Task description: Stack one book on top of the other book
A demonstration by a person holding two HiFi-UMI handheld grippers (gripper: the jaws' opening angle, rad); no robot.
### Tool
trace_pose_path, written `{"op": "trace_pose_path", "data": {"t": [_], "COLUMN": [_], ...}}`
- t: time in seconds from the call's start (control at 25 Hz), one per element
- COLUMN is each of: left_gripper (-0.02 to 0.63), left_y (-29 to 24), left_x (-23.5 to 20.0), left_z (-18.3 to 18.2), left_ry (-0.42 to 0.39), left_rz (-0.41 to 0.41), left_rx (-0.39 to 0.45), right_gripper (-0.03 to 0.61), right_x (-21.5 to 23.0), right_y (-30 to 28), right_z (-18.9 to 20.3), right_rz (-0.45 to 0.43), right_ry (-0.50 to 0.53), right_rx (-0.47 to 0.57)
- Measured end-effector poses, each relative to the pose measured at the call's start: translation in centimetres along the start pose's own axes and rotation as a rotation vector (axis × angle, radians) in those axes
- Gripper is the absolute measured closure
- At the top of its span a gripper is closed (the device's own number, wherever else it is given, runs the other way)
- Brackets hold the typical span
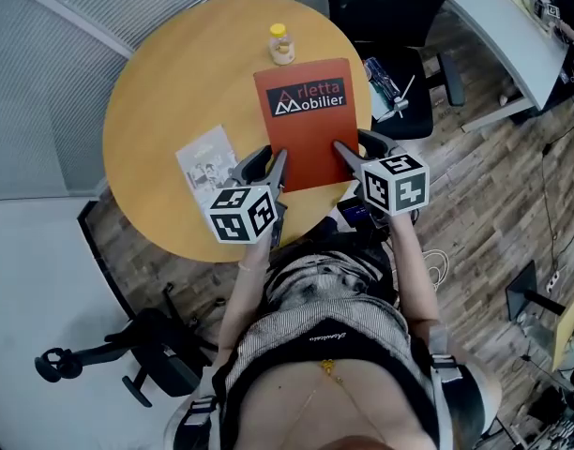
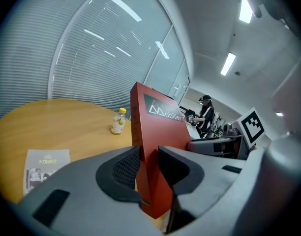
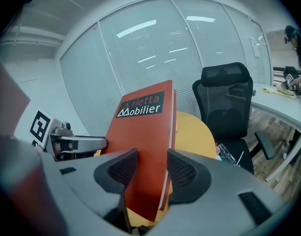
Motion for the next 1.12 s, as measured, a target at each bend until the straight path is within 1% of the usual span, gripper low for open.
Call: {"op": "trace_pose_path", "data": {"t": [0.16,0.6,0.8,1.04,1.12], "left_gripper": [0.502,0.503,0.503,0.506,0.506], "left_y": [0.2,5.8,6.7,9.5,9.8], "left_x": [-0.9,-8.1,-8.8,-12.2,-12.7], "left_z": [0.1,-1.5,-1.6,-2.2,-2.3], "left_ry": [0.012,0.033,0.033,0.044,0.043], "left_rz": [0.008,0.044,0.061,0.080,0.082], "left_rx": [-0.010,-0.013,-0.019,-0.017,-0.016], "right_gripper": [0.376,0.376,0.376,0.376,0.376], "right_x": [-0.7,-9.0,-10.2,-14.3,-14.8], "right_y": [-0.5,-4.2,-4.2,-5.8,-6.1], "right_z": [0.3,0.8,0.9,1.4,1.6], "right_rz": [0.010,0.034,0.042,0.054,0.056], "right_ry": [-0.004,-0.003,0.001,-0.001,-0.005], "right_rx": [-0.007,-0.011,-0.008,-0.007,-0.004]}}
Point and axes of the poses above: the fingertips, and each gripper's own axes: y backward along the fingers, x to its right, z out of its underside, the point moved 7 cm from there along y, backward along the fingers, and after that the axes turned 11 degrees about x, right-handed, at the moved point
